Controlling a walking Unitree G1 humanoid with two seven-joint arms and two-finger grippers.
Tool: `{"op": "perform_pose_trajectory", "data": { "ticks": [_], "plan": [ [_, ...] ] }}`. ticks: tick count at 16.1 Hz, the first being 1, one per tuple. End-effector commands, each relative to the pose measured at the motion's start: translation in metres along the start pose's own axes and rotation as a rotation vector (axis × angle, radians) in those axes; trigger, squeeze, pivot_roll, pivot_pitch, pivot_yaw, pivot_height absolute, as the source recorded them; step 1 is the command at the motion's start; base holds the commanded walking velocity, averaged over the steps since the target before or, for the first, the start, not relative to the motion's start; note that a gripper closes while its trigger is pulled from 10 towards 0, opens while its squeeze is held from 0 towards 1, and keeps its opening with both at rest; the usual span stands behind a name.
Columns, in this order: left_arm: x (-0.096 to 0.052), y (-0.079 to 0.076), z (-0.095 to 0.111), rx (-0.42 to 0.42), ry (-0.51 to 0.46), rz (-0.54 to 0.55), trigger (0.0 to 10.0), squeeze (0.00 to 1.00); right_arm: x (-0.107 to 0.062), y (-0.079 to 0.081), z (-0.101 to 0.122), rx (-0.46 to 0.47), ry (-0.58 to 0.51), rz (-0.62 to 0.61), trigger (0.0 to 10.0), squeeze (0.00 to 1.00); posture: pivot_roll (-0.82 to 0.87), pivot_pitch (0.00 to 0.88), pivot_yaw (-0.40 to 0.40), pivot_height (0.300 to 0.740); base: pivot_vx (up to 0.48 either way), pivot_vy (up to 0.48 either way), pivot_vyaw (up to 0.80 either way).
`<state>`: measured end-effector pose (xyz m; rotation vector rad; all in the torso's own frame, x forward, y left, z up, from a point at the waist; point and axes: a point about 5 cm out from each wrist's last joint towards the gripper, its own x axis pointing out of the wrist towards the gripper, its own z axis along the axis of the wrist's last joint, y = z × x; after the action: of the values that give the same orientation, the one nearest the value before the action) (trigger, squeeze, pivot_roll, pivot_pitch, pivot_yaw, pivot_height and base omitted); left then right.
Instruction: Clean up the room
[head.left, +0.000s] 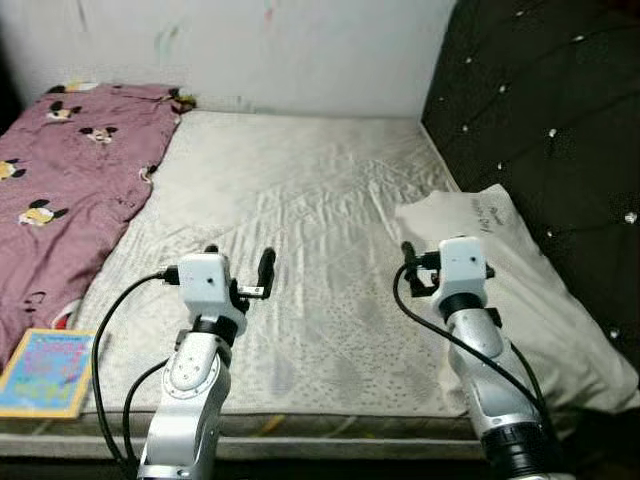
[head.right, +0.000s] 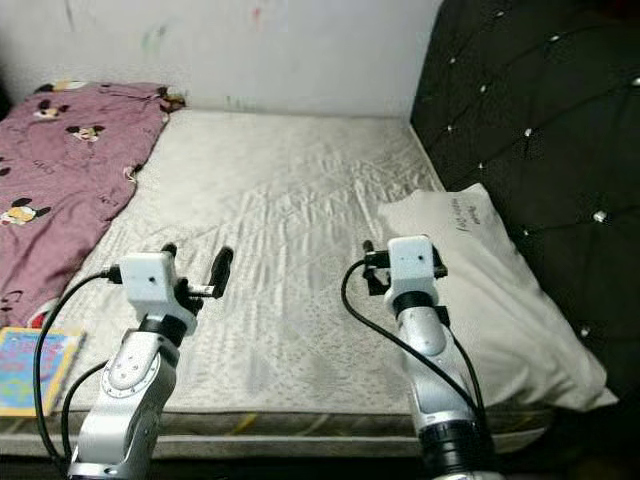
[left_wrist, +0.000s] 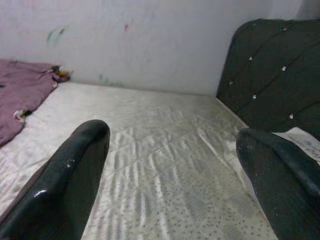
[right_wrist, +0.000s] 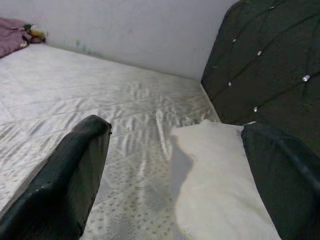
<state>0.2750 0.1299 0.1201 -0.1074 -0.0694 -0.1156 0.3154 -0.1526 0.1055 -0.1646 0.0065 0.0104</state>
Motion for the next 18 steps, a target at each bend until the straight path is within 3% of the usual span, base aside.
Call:
{"op": "perform_pose_trajectory", "data": {
  "ticks": [1, 8, 18],
  "plan": [
    [-0.0009, 0.0075, 0.0035, 0.019, -0.009, 0.024, 10.0, 0.00, 0.0030, 0.0079, 0.0071, 0.009, -0.025, 0.021, 10.0, 0.00, -0.01, 0.022, -0.041, 0.740, 0.000, 0.476, 0.00],
    [-0.0024, 0.0011, 0.0079, 0.001, -0.043, -0.040, 10.0, 0.00, 0.0032, 0.0087, 0.0071, 0.012, -0.024, 0.035, 10.0, 0.00, -0.02, 0.022, -0.041, 0.740, 0.000, 0.068, 0.06],
    [-0.0023, -0.0022, 0.0083, -0.029, -0.046, -0.075, 10.0, 0.00, 0.0045, 0.0072, 0.0071, 0.028, -0.023, 0.032, 10.0, 0.00, -0.02, 0.019, -0.042, 0.740, 0.343, 0.000, 0.09]
  ]
}}
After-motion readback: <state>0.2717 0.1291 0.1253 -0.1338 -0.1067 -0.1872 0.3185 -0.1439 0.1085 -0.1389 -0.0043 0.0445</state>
